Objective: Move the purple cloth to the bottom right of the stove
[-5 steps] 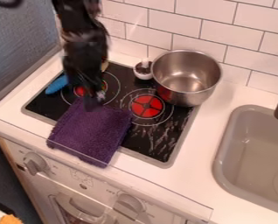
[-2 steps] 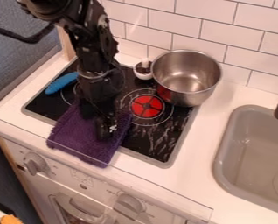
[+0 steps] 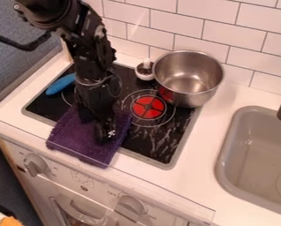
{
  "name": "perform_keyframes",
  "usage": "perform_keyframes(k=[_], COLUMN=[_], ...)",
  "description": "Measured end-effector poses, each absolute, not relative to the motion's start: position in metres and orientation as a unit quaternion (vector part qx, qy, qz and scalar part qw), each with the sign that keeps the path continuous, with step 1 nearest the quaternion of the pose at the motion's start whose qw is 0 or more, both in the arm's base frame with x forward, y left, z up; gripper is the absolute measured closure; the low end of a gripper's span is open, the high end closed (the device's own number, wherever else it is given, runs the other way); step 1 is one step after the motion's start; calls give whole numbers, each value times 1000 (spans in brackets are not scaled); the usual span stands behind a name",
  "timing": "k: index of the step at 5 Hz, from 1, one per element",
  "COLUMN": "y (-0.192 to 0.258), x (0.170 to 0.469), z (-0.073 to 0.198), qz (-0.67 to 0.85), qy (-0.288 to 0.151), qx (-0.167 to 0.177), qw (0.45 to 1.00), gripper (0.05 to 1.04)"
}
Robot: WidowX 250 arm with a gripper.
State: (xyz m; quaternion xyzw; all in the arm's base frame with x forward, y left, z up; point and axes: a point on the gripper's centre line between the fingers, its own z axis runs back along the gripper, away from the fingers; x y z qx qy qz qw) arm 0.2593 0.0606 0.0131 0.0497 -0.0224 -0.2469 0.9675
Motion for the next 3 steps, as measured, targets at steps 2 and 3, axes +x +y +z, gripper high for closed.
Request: perform_keyframes(k=[2,3], y=[39,18], x=[259,266], z=[10,12], qz=[-253,-278], qy=[-40,-45], qx=[45,48], qw=[965,958], gripper=[83,83])
